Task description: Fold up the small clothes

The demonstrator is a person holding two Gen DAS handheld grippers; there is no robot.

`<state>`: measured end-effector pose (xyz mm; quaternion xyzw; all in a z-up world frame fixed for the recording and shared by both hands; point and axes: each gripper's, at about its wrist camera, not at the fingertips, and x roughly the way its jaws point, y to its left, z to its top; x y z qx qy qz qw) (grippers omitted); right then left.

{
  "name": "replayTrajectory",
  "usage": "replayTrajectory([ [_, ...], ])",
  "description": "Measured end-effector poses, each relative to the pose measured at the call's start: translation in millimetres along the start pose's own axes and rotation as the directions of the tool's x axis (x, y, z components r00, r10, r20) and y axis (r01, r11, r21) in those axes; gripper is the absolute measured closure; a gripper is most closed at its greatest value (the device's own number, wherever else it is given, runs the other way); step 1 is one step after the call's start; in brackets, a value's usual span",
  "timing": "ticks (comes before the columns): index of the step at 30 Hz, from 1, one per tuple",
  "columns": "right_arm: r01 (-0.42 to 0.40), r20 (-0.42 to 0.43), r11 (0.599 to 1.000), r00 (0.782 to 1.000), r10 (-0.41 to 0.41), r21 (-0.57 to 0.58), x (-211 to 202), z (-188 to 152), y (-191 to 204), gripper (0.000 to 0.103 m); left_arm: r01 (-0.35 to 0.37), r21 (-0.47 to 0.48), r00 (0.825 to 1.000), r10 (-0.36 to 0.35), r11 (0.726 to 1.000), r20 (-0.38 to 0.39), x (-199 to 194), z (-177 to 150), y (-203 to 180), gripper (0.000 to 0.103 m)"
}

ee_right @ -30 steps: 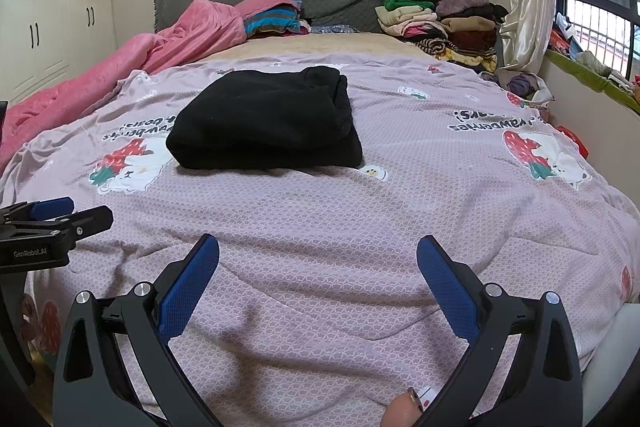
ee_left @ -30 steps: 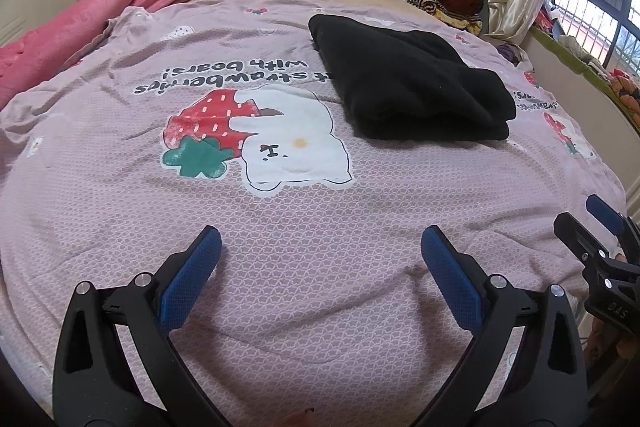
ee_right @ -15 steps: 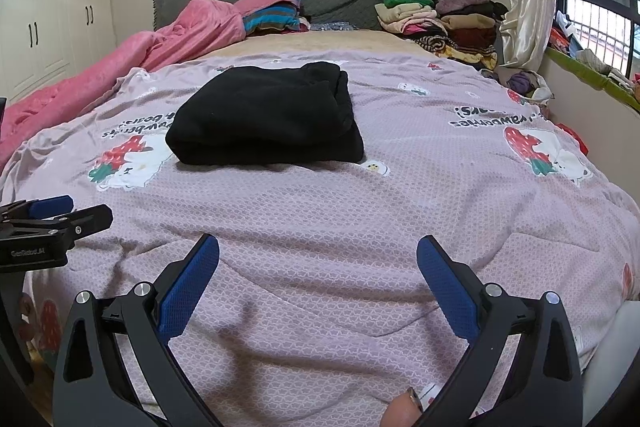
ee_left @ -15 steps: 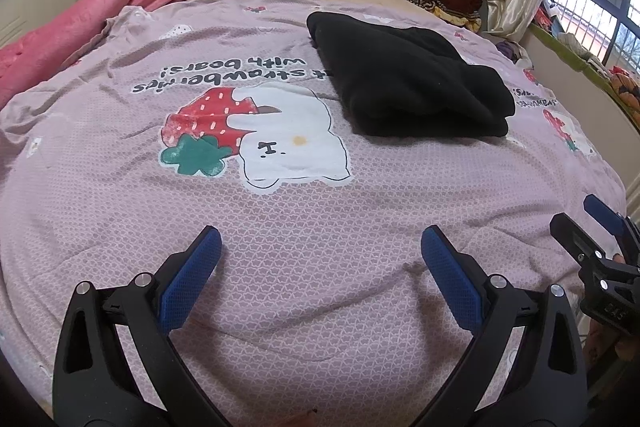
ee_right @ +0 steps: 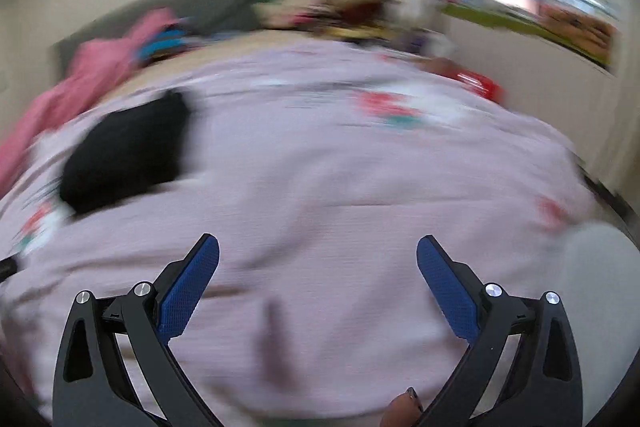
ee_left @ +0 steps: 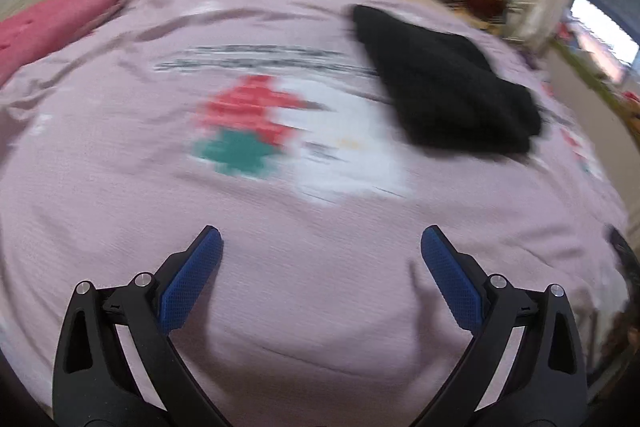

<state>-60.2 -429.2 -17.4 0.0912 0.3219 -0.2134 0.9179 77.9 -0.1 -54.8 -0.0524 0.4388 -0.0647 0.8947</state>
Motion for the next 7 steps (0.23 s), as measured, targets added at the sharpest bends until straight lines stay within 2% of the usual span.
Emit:
replayTrajectory([
  [2,0.150,-0.015,0.982,0.989,-0.150,0.115,5.2,5.8,-61.9,0.004,-0.040,-0.061,0.999,0.041,0.997,0.012,2.0,17.9,38.4,0.009],
  [3,0.220,-0.029,0.963,0.976,-0.218,0.155,7.5,6.8,-89.3,0.004,-0.074,-0.094,0.997,0.076,0.993,0.014,3.3,26.7,60.0,0.009],
  [4,0.296,-0.050,0.937,0.955,-0.292,0.186,9.4,6.1,-116.4,0.004,-0.140,-0.133,0.990,0.142,0.981,0.000,6.7,37.6,91.0,0.009],
  [5,0.403,-0.085,0.886,0.915,-0.395,0.229,10.9,3.5,-154.1,0.004,-0.187,-0.158,0.982,0.189,0.970,-0.006,8.7,45.2,113.7,0.009],
  [6,0.462,-0.117,0.848,0.887,-0.448,0.259,12.1,1.4,-181.0,0.004,-0.254,-0.187,0.967,0.256,0.949,-0.010,12.2,53.9,145.7,0.009],
  [7,0.545,-0.167,0.790,0.838,-0.519,0.281,13.9,-2.5,-216.5,0.004,-0.305,-0.209,0.951,0.308,0.929,-0.019,15.0,58.8,168.1,0.009],
])
